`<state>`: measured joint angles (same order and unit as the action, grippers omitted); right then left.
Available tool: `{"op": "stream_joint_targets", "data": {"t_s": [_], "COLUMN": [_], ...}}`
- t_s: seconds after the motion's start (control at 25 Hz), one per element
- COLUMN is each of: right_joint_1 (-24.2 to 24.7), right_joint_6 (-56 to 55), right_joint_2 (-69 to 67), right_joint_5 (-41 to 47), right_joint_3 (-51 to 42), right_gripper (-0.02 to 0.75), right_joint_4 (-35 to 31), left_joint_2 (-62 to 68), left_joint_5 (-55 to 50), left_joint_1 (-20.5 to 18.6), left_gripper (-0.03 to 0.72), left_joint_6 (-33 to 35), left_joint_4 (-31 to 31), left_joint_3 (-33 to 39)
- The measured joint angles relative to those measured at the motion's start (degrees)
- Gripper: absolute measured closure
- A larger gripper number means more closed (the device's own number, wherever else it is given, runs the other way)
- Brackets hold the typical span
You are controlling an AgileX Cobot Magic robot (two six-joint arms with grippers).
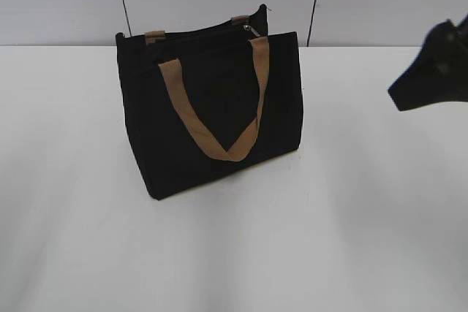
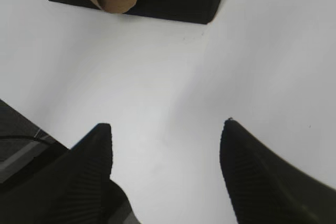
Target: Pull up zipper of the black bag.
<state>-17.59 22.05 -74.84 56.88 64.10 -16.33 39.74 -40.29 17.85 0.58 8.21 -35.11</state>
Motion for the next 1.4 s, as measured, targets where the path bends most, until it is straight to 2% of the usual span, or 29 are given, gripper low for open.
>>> {"op": "stream_joint_targets", "data": {"t_s": [0.24, 0.36, 0.6, 0.84, 1.0, 1.4], "right_joint_1": [0.00, 0.00, 0.00, 0.00, 0.00, 0.00], "right_joint_6": [-6.63, -11.33, -19.85, -24.96, -25.09, -25.00], "right_joint_2": [17.75, 27.64, 50.38, 67.35, 72.66, 73.29], "right_joint_5": [0.13, 0.29, 4.27, 6.52, 6.71, 6.60], "right_joint_3": [-10.83, -17.23, -26.43, -32.96, -36.91, -37.15], "right_gripper": [0.249, 0.249, 0.249, 0.251, 0.251, 0.251], "right_joint_4": [2.83, 5.11, 10.48, 16.91, 18.08, 18.89], "left_joint_2": [-11.32, -15.90, -22.94, -28.09, -29.01, -29.01], "left_joint_5": [-14.80, -18.69, -21.51, -21.23, -20.99, -20.92], "left_joint_1": [0.00, 0.00, 0.00, 0.00, 0.00, 0.00], "left_gripper": [0.110, 0.110, 0.110, 0.110, 0.110, 0.110], "left_joint_6": [-5.53, -5.94, -5.96, -5.96, -5.84, -3.34], "left_joint_4": [-7.28, -8.21, -8.88, -8.21, -8.21, -7.04], "left_joint_3": [0.00, 0.00, 0.25, 3.82, 4.01, 4.01]}}
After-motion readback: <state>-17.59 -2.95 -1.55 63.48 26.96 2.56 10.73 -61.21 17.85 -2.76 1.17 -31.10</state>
